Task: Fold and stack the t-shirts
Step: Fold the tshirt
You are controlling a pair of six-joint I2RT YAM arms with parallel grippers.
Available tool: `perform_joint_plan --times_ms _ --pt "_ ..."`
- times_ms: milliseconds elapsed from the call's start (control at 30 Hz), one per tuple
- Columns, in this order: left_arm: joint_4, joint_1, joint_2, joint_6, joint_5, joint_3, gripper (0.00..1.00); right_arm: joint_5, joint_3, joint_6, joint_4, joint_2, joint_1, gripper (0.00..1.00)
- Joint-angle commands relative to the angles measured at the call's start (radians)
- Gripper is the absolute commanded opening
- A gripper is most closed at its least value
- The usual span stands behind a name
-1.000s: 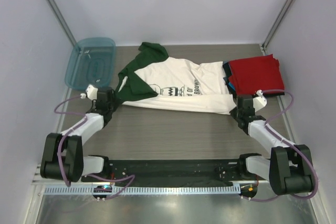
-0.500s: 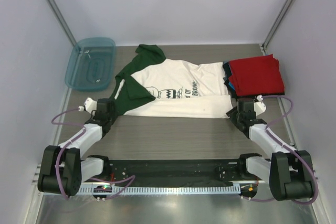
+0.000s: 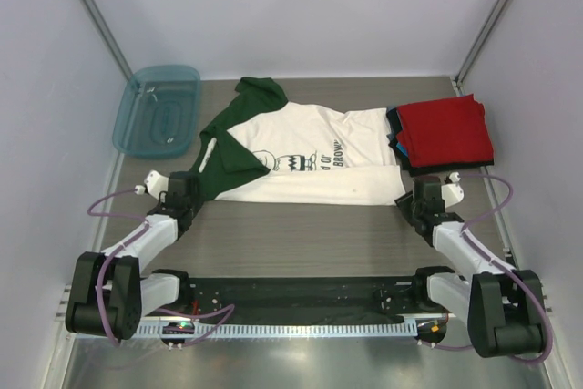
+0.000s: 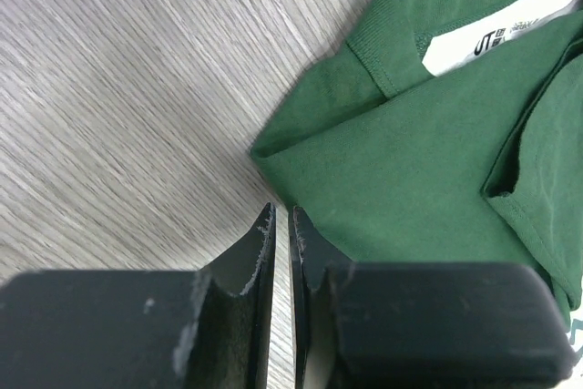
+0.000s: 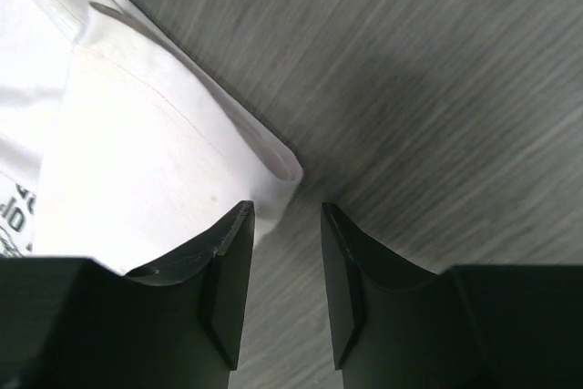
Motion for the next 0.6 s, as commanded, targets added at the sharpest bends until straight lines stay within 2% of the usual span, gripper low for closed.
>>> perform_joint_plan --times_ms 0,67,133,167,200,267,433,567 --pt "-0.007 0.004 -0.005 -0.012 -0.053 0.023 0.10 0.034 0.006 0.032 0.098 0.076 0.004 0.43" --pt "-0.008 0.005 -0.006 -0.012 -0.054 0.023 0.10 0.044 0.016 0.032 0.124 0.108 0.004 0.43" --pt "-0.008 0.005 -0.005 -0.012 -0.057 0.025 0.09 0.045 0.024 0.032 0.140 0.143 0.005 0.37" --pt "-0.008 0.005 -0.006 -0.012 -0.059 0.025 0.07 0.047 0.030 0.032 0.140 0.150 0.005 0.31" --pt "-0.008 0.005 -0.003 -0.012 -0.059 0.026 0.06 0.050 0.032 0.035 0.140 0.154 0.005 0.12" --pt "-0.008 0.005 -0.005 -0.012 -0.057 0.031 0.01 0.051 0.035 0.039 0.138 0.139 0.004 0.01" --pt "-0.102 0.005 -0.022 0.004 -0.039 0.123 0.00 0.074 0.102 0.007 0.060 0.072 0.004 0.01" --pt "-0.174 0.007 -0.057 0.005 -0.030 0.232 0.00 0.067 0.229 -0.028 0.000 0.050 0.005 0.01"
